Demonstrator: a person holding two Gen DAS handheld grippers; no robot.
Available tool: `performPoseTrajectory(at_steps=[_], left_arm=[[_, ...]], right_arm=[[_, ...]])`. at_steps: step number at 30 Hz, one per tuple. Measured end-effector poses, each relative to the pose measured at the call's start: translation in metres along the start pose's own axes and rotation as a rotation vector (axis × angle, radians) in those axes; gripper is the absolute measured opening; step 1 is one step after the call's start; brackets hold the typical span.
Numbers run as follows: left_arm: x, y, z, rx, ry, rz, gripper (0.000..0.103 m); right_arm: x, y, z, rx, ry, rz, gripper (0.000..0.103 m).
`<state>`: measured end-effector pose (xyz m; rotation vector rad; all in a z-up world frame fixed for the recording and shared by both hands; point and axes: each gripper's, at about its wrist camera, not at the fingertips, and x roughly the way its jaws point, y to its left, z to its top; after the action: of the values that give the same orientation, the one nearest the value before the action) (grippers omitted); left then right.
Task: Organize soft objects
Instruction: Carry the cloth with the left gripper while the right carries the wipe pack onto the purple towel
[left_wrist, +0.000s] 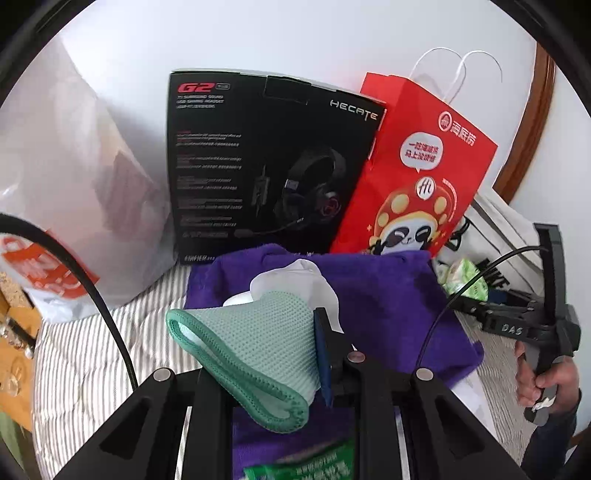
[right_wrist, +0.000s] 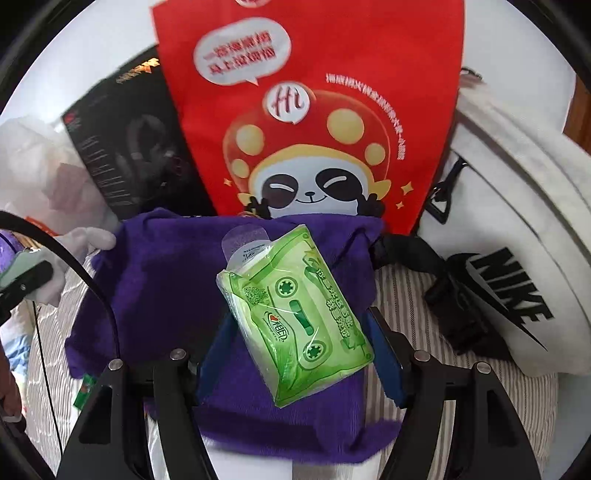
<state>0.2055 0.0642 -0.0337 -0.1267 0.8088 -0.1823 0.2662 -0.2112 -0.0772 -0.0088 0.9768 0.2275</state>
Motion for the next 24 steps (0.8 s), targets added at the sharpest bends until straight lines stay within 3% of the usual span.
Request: performPoseTrajectory(at_steps=[7, 10, 24], left_arm=[[0.027, 0.001, 0.017, 0.02, -0.007, 0.013, 0.021], [0.043, 0.005, 0.015, 0.034, 0.03, 0.019, 0.021], [0.093, 0.028, 0.002, -0.019, 0.077, 0.031, 0.021]], right_arm=[[0.035, -0.005, 0.013, 0.028, 0.028, -0.003, 0.069], [0.056, -0.003, 0.011, 0.012, 0.08, 0.005, 0.069], [0.094, 0.016, -0.002, -0.045, 0.138, -0.015, 0.069]])
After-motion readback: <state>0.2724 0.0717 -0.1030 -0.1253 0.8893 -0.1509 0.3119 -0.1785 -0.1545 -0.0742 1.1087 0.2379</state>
